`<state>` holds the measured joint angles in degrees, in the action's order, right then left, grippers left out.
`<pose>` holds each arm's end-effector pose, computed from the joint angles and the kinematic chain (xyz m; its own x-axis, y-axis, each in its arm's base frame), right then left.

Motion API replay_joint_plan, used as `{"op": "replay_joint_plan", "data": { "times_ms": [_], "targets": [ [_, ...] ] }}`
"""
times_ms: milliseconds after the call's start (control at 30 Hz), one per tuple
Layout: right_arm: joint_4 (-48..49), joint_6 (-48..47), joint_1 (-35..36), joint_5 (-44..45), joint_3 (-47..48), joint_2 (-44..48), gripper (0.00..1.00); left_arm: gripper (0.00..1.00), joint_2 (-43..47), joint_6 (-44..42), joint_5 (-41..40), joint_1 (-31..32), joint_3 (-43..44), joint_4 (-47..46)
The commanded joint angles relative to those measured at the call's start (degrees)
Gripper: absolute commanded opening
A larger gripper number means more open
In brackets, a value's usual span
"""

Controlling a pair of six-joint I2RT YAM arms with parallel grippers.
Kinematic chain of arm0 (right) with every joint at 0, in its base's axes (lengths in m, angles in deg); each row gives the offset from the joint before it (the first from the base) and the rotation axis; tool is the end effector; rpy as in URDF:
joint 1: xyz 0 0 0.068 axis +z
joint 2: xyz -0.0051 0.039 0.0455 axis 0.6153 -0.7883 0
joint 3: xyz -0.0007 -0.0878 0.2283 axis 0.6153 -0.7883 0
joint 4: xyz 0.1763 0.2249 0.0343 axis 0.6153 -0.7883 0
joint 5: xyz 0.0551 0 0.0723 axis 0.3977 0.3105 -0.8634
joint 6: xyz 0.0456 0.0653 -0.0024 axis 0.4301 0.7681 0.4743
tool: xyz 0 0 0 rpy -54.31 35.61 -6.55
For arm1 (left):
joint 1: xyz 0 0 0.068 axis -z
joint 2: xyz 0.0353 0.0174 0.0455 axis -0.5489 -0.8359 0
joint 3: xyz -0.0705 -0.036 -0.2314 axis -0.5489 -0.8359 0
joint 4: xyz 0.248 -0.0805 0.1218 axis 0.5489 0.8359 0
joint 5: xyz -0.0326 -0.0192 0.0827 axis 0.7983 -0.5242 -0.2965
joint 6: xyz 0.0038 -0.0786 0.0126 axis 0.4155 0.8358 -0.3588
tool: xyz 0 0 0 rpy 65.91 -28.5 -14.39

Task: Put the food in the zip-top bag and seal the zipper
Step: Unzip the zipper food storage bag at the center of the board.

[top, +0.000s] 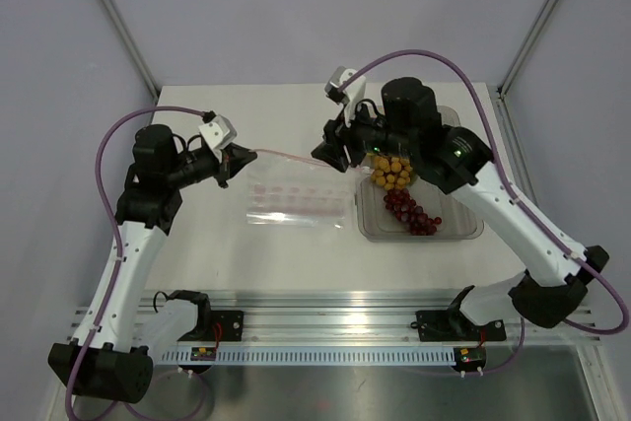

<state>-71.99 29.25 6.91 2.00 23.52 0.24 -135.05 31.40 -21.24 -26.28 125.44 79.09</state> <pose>0.2238 0.2528 0.4419 -0.0924 -0.2808 -0.9553 -0.9009 0.4323 -0.0399 0.2608 -0.0824 0.3498 -0.0208 0.2146 -0.9765 0.8244 0.5563 0.1047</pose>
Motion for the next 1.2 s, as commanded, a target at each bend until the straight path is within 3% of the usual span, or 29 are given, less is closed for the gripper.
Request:
{"op": "replay_joint_plan", "data": {
  "times_ms": [0,167,400,833,1167],
  "targets": [
    [-5.7,2.6,-0.1,3.7,5.7,-7.3,0.53,0.00,1.3,-2.3,3.4,-0.2,0.0,-2.6],
    [-2.2,0.0,0.0,7.2,5.7,-10.2,0.54,0.00,1.5,-4.5,4.2,-0.2,0.1,-0.6],
    [-4.4,-2.4,-0.1,8.2,8.5,-13.4,0.54,0.00,1.4,-5.0,4.6,-0.2,0.1,-0.4],
    [-2.3,-3.1,-0.1,3.3,2.9,-9.6,0.54,0.00,1.3,-5.6,4.5,-0.2,0.1,-0.1],
    [-0.8,-3.0,-0.1,5.0,0.3,-7.2,0.54,0.00,1.2,-5.4,4.5,-0.2,-0.2,-0.2]
  ]
}}
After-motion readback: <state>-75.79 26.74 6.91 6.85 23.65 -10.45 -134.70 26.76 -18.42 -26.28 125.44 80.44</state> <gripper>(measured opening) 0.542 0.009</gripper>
